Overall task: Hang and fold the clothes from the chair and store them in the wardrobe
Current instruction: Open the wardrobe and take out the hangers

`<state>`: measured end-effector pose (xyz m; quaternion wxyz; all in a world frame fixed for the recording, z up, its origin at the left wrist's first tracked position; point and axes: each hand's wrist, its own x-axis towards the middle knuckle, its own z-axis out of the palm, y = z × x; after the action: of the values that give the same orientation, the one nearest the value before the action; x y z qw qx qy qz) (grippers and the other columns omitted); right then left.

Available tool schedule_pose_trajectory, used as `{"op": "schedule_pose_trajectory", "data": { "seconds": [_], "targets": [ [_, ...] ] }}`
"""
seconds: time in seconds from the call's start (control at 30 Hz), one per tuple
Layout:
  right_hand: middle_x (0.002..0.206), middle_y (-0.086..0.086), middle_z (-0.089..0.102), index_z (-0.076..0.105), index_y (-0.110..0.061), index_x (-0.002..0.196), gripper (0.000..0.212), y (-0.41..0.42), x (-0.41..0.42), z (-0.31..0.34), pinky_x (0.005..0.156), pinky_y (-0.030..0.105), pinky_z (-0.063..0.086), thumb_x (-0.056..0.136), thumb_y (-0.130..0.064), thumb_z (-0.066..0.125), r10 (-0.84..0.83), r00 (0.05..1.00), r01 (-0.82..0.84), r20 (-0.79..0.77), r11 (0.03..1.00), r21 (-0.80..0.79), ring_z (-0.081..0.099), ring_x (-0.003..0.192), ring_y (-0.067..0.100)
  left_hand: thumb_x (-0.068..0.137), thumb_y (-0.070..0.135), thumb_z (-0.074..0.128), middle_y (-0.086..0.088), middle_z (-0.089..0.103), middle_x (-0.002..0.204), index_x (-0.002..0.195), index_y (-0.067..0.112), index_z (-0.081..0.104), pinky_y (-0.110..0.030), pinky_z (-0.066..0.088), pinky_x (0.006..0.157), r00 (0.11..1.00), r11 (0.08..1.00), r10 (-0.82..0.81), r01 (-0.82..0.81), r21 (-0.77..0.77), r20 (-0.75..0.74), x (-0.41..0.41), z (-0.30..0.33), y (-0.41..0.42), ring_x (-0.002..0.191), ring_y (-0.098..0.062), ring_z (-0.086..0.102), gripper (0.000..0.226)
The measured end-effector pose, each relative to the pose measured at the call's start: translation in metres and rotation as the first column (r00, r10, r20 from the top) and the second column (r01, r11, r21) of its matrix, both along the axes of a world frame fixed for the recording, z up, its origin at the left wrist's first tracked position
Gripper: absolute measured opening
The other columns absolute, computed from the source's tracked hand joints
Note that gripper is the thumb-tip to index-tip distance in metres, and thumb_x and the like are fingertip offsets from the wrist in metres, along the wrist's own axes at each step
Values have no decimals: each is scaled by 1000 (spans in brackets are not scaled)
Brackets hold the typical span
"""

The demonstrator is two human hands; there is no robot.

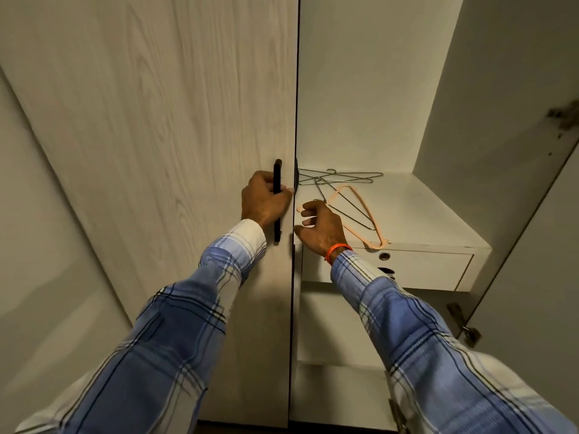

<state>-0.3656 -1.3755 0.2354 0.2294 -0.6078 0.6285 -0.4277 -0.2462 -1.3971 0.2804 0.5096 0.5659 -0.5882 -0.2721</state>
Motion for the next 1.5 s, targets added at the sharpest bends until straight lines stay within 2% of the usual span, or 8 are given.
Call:
{"op": "schedule_pose_trajectory", "data": {
  "seconds": [0.5,0.73,0.97,1.1,1.17,1.3,1.4,1.5],
  "targets": [
    [123,6,61,50,-11,131,56,67,8,11,90,34,54,79,-7,71,86,996,-86,16,996,-12,61,106,22,80,12,77,5,55,78,112,13,54,-30,51,86,994,996,-67,72,53,-85,5,7,61,76,-13,57,39],
    [107,0,61,53,-12,126,46,149,54,4,83,24,48,84,-13,71,286,958,-285,28,958,-39,60,98,17,72,2,77,4,52,82,97,19,51,-44,51,98,987,999,30,-27,24,-156,55,2,173,77,-15,52,40],
    [125,11,61,51,-10,133,53,216,157,-3,98,32,49,83,-13,70,510,860,-511,-24,856,-75,59,115,27,73,9,81,-5,57,93,95,19,50,-32,51,90,977,996,89,-94,-13,-194,144,7,277,90,-20,59,39],
    [143,13,44,34,-6,146,75,245,225,-4,108,35,40,81,-10,70,587,798,-601,-137,791,-110,44,132,31,66,33,88,1,64,115,114,20,56,-39,51,96,937,940,342,-342,11,-71,203,2,312,104,-20,62,59],
    [156,13,28,12,-8,154,92,257,255,-6,115,37,32,82,-10,68,614,774,-632,-155,767,-115,33,141,32,63,37,90,-2,56,126,127,18,48,-39,51,97,875,875,483,-482,-37,21,225,2,327,107,-19,59,79],
    [160,20,15,0,-2,154,91,276,313,-12,108,40,39,86,-12,59,621,766,-642,-166,744,-183,39,137,39,65,46,80,-17,24,150,149,8,22,-45,41,109,608,717,683,-452,-530,405,268,5,355,136,-33,34,109],
    [158,25,19,4,0,154,90,288,356,-15,102,40,41,87,-21,61,603,777,-630,-182,751,-197,43,132,43,82,41,66,-21,13,160,153,9,26,-45,22,118,223,694,719,-195,-693,658,301,16,371,146,-37,19,88],
    [156,29,20,1,4,152,94,296,395,-15,105,41,39,89,-31,62,568,785,-616,-246,758,-214,39,135,43,90,45,32,-14,18,161,148,15,40,-49,9,120,-68,794,590,-135,-593,805,344,19,378,149,-32,15,66]
  ]
}}
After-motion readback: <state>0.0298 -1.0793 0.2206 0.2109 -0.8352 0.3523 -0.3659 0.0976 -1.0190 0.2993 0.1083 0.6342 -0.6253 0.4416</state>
